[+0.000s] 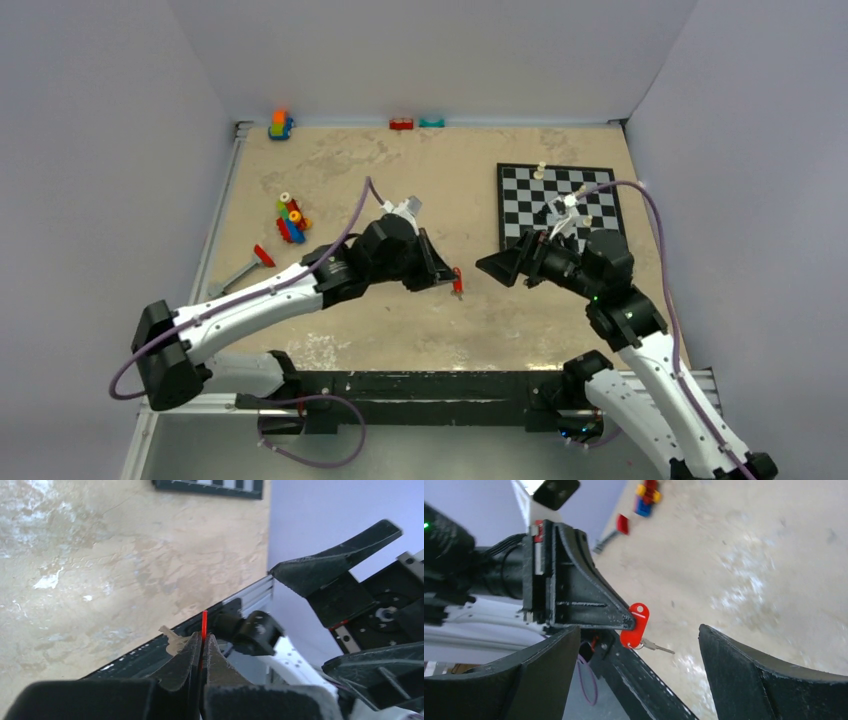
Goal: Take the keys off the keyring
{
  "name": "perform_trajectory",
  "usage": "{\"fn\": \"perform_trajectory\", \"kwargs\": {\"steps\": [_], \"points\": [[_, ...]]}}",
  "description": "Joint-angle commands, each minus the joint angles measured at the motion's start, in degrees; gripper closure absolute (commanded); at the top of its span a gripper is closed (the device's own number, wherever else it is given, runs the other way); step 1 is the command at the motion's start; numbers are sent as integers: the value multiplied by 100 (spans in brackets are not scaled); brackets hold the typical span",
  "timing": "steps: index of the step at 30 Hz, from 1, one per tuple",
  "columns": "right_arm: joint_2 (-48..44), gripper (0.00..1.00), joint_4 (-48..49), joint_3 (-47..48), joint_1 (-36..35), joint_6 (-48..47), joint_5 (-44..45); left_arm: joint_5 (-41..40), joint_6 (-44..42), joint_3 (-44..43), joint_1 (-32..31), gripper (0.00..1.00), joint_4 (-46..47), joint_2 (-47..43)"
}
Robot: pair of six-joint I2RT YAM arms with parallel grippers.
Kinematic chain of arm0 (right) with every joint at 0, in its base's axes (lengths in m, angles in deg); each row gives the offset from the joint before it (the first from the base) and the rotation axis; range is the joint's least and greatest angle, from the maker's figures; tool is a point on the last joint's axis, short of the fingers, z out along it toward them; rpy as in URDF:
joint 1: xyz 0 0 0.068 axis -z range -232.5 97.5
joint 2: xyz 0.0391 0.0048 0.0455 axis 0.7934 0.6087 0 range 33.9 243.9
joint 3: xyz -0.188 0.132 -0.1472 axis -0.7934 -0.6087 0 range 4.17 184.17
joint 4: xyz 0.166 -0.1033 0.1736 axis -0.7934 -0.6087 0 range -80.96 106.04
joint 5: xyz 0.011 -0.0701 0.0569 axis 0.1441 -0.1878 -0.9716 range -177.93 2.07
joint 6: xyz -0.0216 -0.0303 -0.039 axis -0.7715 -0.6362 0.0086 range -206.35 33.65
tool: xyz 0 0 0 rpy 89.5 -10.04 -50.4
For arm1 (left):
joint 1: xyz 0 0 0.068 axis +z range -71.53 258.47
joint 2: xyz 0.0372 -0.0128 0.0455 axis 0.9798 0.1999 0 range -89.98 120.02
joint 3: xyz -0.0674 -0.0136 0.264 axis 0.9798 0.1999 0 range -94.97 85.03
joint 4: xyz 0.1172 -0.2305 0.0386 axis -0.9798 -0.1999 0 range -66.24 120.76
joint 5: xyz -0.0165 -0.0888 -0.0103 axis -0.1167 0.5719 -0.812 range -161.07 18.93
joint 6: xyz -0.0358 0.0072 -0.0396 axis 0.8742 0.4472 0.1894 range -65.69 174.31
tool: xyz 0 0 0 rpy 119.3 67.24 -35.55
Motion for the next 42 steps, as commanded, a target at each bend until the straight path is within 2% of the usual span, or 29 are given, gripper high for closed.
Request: {"fn": "perform_trajectory", "kwargs": {"steps": [1, 8, 13, 19, 22, 26, 32, 42], "points": [[-226, 8, 936, 646, -26, -172, -770, -322, 388, -689, 133, 100, -827, -628], [-105, 12, 2178, 929, -25, 104, -1372, -690, 772, -1532, 243, 100, -1156, -1107], [79, 14, 2920, 1089, -24, 192, -1581, -985, 1115, -1809, 275, 100, -1172, -1412], [433, 22, 3682, 1203, -21, 320, -1858, -1271, 1475, -1993, 280, 100, -1114, -1576], [641, 30, 4026, 1217, -67, 458, -1894, -1377, 1625, -2027, 278, 100, -965, -1609], [939, 32, 4493, 1179, -336, 619, -1798, -1435, 1711, -2080, 277, 100, -744, -1607], [1300, 37, 4477, 1301, -903, 369, -1518, -1617, 1730, -2158, 281, 100, -773, -1670], [1574, 41, 4696, 1347, -1228, 284, -1246, -1687, 1760, -2115, 283, 100, -799, -1845]]}}
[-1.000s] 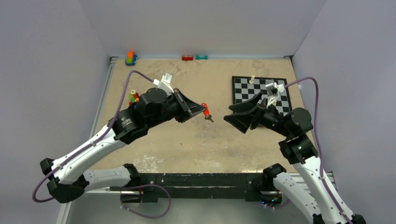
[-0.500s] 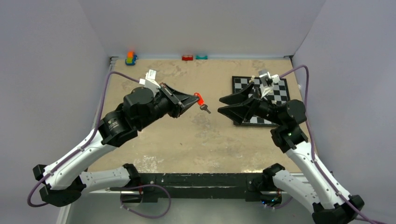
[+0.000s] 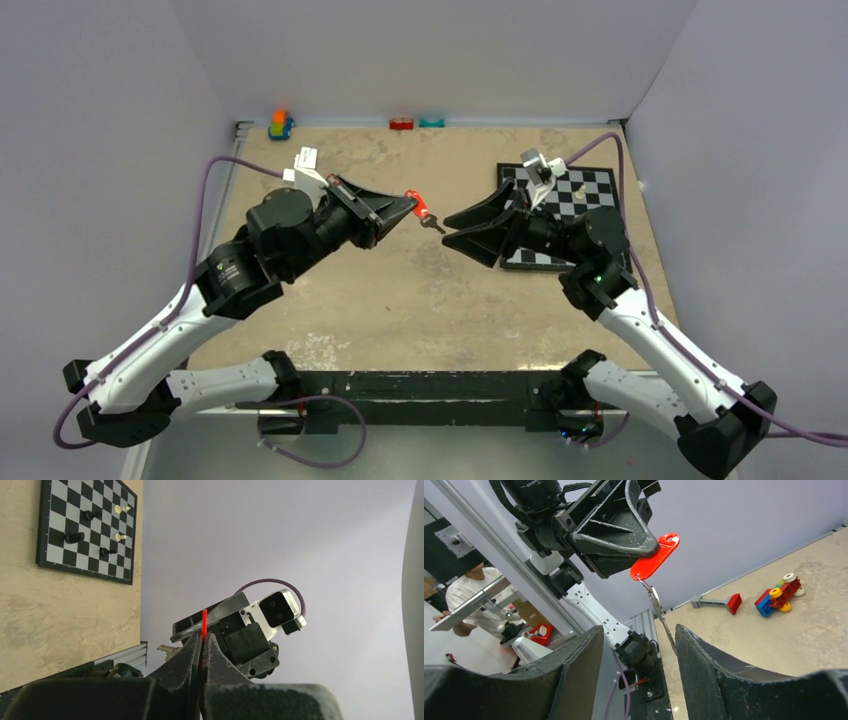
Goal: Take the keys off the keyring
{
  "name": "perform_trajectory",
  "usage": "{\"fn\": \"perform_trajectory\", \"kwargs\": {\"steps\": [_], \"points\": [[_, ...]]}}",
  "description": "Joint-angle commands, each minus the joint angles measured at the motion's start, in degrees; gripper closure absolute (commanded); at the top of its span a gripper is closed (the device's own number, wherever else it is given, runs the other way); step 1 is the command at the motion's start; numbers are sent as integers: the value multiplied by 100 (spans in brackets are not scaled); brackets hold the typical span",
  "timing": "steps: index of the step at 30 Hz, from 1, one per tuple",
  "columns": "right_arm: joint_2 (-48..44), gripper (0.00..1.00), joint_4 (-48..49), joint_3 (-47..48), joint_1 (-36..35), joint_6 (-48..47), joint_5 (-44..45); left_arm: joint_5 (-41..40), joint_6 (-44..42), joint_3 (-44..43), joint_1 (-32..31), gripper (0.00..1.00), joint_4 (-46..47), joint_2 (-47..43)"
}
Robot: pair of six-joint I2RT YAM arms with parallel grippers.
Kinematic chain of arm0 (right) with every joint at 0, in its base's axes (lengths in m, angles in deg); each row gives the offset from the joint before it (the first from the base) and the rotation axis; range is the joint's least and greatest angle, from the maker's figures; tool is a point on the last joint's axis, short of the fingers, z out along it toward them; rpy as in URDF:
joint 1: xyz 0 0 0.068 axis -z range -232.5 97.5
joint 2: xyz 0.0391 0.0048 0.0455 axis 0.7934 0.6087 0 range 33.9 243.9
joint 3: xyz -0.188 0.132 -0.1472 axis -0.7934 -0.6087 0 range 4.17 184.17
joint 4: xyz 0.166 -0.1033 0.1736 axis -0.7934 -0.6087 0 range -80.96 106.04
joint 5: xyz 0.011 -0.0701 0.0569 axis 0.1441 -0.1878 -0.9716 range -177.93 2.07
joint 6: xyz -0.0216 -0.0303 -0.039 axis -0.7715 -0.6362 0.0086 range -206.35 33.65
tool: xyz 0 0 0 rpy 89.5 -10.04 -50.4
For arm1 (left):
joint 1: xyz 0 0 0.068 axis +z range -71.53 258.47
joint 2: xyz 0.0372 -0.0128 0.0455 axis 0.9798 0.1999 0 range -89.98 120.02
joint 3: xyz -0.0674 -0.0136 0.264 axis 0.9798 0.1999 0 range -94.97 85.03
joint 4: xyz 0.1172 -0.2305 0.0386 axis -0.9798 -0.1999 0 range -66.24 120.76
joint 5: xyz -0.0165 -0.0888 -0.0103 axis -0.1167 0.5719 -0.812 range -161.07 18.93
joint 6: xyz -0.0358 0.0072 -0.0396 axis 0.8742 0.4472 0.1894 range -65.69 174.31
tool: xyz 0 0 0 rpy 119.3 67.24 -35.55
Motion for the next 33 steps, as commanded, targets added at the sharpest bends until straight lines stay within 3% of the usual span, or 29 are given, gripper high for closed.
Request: {"fn": "perform_trajectory", "kwargs": {"steps": [1, 5, 13, 22, 33], "points": [[125, 41, 374, 355, -140, -132, 193, -94, 91, -178, 43, 100, 237, -137], [292, 43, 449, 466, -202, -138, 210, -85, 91, -165, 43, 100, 238, -175], [631, 75, 395, 728, -470, -263, 110, -73, 172, -51, 42, 100, 319, -261], [676, 76, 278, 781, -617, -324, 174, -190, 170, 29, 40, 100, 329, -381], [632, 97, 307, 729, -655, -199, 266, -221, 222, 297, 39, 100, 270, -506]]}}
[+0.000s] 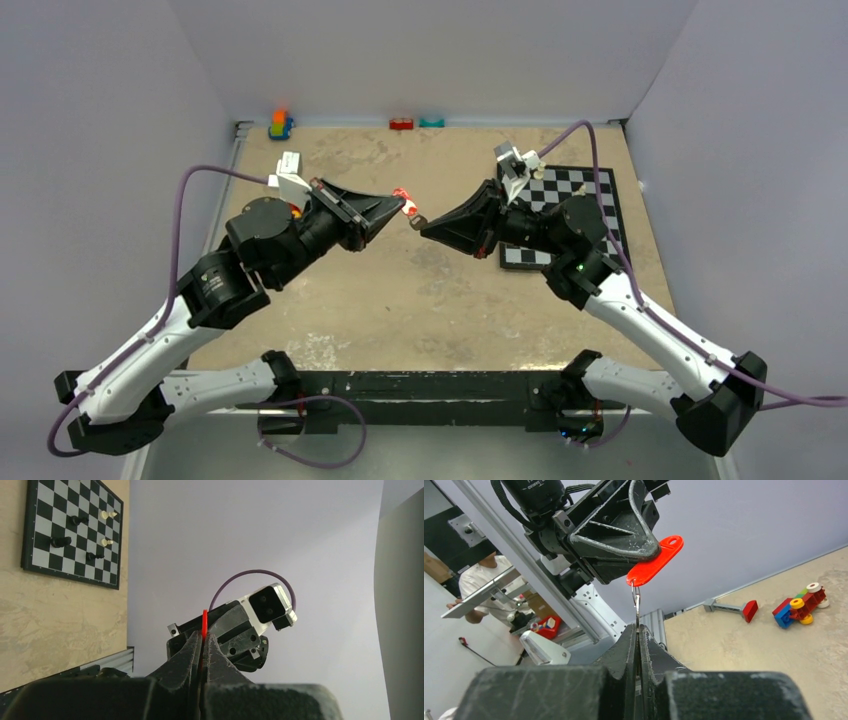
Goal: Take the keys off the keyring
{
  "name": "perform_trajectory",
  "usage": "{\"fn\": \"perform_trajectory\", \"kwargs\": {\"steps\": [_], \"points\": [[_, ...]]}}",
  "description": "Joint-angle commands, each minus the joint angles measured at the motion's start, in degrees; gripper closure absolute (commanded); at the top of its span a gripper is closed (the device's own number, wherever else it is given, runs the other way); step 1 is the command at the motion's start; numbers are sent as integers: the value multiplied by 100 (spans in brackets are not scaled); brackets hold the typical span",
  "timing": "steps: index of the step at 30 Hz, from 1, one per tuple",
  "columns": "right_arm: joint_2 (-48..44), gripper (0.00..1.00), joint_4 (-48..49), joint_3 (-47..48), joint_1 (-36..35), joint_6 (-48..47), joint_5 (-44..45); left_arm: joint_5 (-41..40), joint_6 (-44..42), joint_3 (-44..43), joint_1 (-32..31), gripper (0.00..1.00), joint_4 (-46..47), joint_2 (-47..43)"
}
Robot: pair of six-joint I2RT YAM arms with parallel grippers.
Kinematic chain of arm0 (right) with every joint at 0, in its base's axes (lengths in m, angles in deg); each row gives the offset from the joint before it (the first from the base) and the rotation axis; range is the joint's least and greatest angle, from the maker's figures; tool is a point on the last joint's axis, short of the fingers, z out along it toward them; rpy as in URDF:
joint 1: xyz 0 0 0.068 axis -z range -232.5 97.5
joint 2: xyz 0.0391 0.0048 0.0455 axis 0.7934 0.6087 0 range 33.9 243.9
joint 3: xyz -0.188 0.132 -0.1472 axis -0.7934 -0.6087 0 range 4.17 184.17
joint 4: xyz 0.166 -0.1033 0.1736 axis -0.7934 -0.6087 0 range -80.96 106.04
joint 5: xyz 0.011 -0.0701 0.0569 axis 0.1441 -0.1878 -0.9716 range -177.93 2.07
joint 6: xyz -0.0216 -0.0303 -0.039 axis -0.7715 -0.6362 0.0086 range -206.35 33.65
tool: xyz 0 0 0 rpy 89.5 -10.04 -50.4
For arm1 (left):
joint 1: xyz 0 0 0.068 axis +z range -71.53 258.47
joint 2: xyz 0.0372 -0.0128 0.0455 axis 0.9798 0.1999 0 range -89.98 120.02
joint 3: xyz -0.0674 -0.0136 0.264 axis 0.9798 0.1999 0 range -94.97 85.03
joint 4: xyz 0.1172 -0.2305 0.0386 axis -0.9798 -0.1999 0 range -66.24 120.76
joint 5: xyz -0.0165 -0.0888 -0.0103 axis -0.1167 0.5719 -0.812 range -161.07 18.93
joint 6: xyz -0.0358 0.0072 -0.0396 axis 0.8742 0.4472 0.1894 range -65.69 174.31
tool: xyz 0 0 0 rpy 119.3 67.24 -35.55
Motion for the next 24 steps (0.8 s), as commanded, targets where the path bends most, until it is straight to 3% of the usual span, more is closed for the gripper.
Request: {"fn": "perform_trajectory", "kwargs": {"steps": [1, 3, 5, 8, 10, 14, 17, 24], "points": [[-87, 99, 125, 208, -38, 28, 124, -71, 116, 205, 35, 100, 158, -120], [-98, 100, 115, 191, -37, 78, 173, -2, 127, 274, 42, 99, 165, -131], [-118, 100, -20, 206, -37, 121, 235, 94, 57, 333, 40, 88, 156, -146], [-156, 100, -538, 333, -38, 140, 348, 24, -161, 379, 41, 63, 4, -260], [-187, 100, -868, 402, -33, 150, 383, -156, -294, 394, 43, 56, -182, -413], [-214, 100, -1071, 341, -37, 422, 369, -458, -646, 324, 43, 30, -421, -606], [-212, 100, -1129, 371, -31, 670, 235, -600, -1460, 60, 43, 29, -606, -626], [-72, 100, -1631, 804, -12, 1405, -171, -359, -4161, -1172, 43, 38, -1553, -226]]}}
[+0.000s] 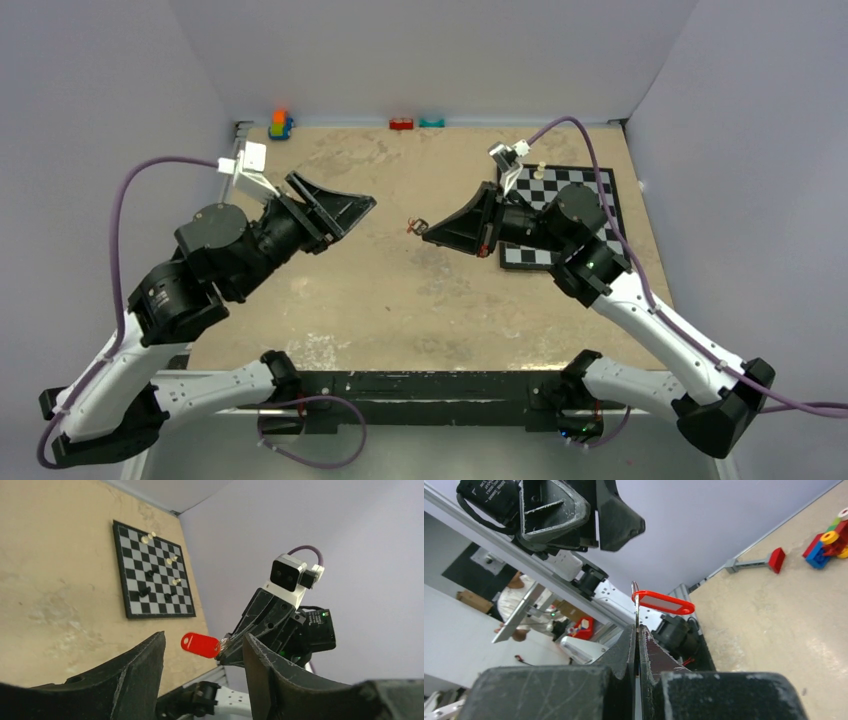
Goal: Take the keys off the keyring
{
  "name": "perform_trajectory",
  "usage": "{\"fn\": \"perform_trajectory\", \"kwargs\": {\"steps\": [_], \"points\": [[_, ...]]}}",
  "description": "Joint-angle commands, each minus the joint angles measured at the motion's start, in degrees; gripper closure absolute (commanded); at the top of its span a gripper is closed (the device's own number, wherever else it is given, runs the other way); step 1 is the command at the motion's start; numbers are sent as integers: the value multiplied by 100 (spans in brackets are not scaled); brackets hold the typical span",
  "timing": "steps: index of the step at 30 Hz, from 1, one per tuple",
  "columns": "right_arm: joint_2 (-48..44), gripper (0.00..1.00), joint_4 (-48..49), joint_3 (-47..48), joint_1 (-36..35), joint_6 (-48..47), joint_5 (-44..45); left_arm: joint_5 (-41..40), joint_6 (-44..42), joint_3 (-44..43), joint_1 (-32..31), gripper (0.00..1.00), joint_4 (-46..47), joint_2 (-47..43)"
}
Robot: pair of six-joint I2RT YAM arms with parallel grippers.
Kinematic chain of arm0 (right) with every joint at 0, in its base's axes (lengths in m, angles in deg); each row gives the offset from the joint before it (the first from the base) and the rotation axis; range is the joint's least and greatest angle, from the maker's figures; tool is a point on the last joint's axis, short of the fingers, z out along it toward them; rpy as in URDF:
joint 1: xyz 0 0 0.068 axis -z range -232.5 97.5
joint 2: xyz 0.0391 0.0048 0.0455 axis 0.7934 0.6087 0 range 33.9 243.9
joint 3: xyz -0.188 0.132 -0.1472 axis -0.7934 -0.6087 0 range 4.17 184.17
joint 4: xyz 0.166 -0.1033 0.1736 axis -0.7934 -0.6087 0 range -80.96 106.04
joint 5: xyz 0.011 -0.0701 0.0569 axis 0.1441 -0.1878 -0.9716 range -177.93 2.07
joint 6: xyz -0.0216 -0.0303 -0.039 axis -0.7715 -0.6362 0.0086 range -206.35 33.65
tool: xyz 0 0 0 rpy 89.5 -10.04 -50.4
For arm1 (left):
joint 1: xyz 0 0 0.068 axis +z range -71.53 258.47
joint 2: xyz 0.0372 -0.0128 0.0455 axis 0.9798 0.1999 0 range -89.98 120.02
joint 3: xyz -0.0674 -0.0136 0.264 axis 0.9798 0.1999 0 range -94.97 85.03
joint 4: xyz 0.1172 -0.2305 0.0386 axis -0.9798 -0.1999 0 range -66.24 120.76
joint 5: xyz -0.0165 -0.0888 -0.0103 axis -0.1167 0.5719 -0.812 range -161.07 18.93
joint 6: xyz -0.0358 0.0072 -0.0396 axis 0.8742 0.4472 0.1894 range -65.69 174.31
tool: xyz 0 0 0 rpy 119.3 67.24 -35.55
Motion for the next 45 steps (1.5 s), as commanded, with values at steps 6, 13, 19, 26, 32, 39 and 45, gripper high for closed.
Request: {"fn": "perform_trajectory", "kwargs": {"steps": [6, 13, 19, 26, 32, 39, 45], "points": [[148, 100, 166, 292, 100, 2065, -729, 1681, -3888, -1497, 12, 39, -632, 346], [319, 100, 109, 620, 118, 2520, -1048, 2490, -4519, -1974, 8, 35, -1114, 814], [296, 100, -372, 877, 120, 2279, -1018, 2528, -3916, -2182, 12, 46, -872, 1090], [173, 100, -560, 938, 103, 2137, -948, 2673, -3740, -2336, 8, 49, -812, 1471], [121, 100, -732, 1034, 107, 1997, -923, 2822, -3607, -2405, 11, 55, -666, 1626], [100, 100, -814, 1083, 109, 1892, -883, 2569, -3723, -2658, 12, 61, -1149, 1757], [85, 100, -912, 1174, 109, 1784, -843, 2572, -3797, -2713, 12, 63, -1509, 1777]]}}
